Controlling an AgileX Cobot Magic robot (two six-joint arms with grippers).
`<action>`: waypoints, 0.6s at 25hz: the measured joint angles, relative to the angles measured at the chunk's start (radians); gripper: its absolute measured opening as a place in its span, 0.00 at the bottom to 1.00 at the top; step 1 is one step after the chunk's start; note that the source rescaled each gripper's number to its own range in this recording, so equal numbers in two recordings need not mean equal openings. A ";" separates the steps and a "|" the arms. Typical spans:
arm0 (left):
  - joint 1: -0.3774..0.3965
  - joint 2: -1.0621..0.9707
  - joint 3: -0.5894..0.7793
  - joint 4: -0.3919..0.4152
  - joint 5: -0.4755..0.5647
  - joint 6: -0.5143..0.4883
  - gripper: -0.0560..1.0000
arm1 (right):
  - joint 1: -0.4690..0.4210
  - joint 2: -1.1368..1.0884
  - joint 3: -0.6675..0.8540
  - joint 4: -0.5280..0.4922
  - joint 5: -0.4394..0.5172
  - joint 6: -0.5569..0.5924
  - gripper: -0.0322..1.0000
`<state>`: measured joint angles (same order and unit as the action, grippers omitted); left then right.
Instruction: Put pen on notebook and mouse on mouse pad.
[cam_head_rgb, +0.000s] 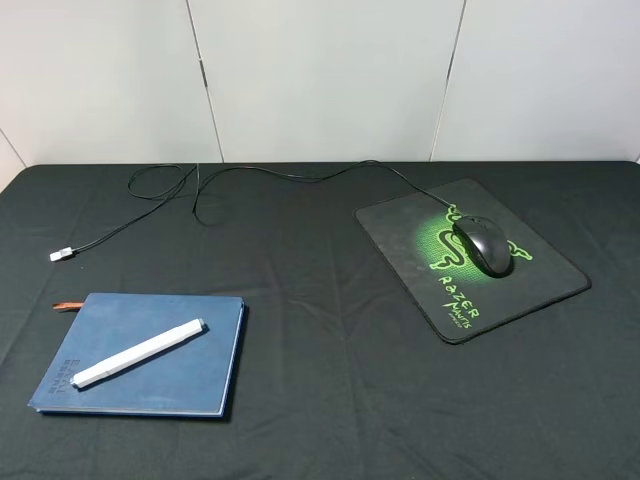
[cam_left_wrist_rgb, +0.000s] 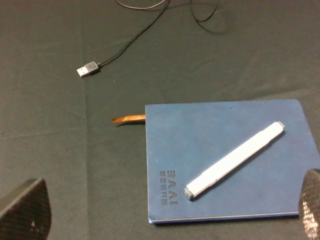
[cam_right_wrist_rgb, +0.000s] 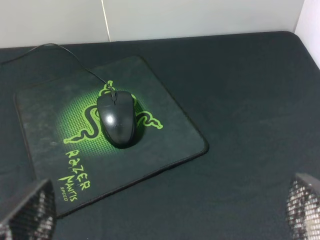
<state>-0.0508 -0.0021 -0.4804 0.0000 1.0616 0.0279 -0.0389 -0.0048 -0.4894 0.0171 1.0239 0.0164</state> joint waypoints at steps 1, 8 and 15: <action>0.000 0.000 0.000 0.000 0.000 0.000 1.00 | 0.000 0.000 0.000 0.000 0.000 0.000 1.00; 0.000 0.000 0.000 0.000 0.000 0.000 1.00 | 0.000 0.000 0.000 0.000 0.000 0.000 1.00; 0.000 0.000 0.000 0.000 0.000 0.000 1.00 | 0.000 0.000 0.000 0.000 0.000 0.000 1.00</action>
<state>-0.0508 -0.0021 -0.4804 0.0000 1.0616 0.0279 -0.0389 -0.0048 -0.4894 0.0171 1.0239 0.0164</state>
